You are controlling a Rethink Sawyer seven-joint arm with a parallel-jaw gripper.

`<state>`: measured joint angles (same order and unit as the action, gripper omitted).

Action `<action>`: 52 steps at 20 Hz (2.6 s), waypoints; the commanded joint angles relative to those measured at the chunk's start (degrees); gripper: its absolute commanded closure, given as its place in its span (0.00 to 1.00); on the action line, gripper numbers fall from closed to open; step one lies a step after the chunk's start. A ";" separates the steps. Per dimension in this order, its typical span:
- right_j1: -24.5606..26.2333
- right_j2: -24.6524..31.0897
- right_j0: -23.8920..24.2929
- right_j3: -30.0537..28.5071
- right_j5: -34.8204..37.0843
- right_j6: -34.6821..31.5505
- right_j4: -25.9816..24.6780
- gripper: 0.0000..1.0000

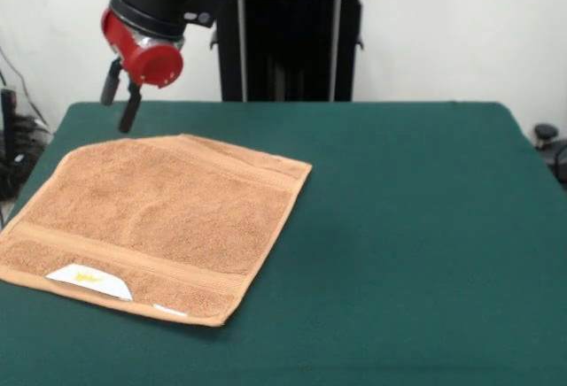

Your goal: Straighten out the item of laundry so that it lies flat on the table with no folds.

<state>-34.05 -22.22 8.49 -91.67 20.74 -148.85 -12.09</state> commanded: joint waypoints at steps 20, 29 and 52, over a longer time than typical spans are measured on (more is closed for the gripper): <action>6.61 11.18 -7.00 -6.47 -16.46 -15.29 20.55 0.00; 12.40 3.12 -15.33 -2.45 -15.14 -15.64 31.87 0.00; 28.58 -16.32 -25.03 -0.67 -13.46 -13.17 38.99 0.00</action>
<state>-8.36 -39.82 -13.47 -90.74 5.02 -148.85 21.92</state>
